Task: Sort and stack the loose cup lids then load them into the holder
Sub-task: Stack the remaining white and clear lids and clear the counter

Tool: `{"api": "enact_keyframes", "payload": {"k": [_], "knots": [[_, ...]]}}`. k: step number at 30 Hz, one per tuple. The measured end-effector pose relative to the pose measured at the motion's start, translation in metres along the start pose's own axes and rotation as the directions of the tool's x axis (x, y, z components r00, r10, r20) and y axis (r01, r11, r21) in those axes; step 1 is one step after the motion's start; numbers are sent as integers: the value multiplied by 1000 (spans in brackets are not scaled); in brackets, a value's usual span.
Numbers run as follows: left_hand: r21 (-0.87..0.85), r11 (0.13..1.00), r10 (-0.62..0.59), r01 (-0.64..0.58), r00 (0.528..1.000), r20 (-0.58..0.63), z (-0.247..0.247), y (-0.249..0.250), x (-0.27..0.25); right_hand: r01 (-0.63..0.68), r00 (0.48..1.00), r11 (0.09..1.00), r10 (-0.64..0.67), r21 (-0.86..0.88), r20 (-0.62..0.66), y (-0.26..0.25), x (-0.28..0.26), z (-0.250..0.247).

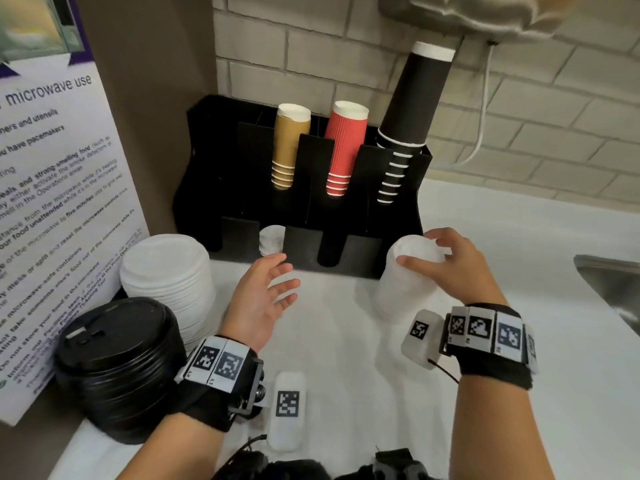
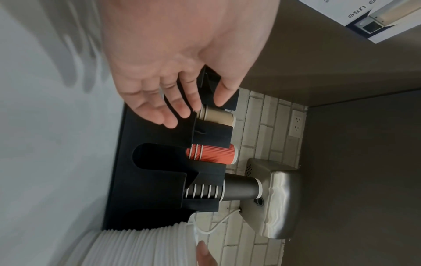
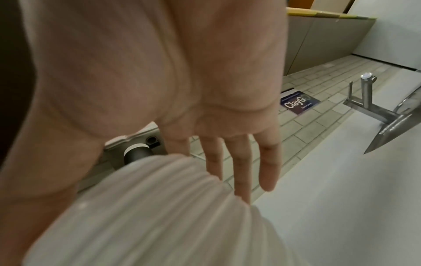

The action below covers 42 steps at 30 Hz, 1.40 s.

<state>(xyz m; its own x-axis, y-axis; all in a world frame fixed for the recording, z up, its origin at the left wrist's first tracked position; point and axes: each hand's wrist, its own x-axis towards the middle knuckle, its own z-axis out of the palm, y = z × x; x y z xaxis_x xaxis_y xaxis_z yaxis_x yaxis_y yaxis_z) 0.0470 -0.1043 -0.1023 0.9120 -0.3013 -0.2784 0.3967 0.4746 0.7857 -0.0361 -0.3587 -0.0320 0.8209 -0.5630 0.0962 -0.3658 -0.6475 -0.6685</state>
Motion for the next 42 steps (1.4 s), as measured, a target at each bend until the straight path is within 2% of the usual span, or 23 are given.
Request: {"api": "enact_keyframes", "payload": {"k": [7,11,14,29,33,36,37,39,42], "knots": [[28,999,21,-21,1000,-1,-1,3,-1,75,997,997,-76,-18,-18,-4,5,4],[48,998,36,-36,999,-3,0,3,0,11,999,999,-9,-53,54,-5,2,1],[58,997,48,-48,999,8,3,4,0,21,1000,995,-19,-95,17,-2,0,0],[67,997,42,-46,998,54,8,6,-1,64,998,998,-65,-8,-26,2,1,1],[85,994,58,-65,995,77,8,7,0,112,989,994,-111,2,-97,-5,-1,-4],[164,977,114,-139,982,152,9,6,-3,226,968,973,-218,54,-123,-22,-4,-6],[185,968,128,-169,969,211,11,7,-5,281,958,954,-271,110,-95,-32,-6,-3],[181,963,123,-198,927,355,15,9,-11,350,928,903,-370,251,38,-54,-14,8],[151,957,145,-248,858,492,18,8,-12,347,852,862,-454,370,259,-79,-26,31]]}}
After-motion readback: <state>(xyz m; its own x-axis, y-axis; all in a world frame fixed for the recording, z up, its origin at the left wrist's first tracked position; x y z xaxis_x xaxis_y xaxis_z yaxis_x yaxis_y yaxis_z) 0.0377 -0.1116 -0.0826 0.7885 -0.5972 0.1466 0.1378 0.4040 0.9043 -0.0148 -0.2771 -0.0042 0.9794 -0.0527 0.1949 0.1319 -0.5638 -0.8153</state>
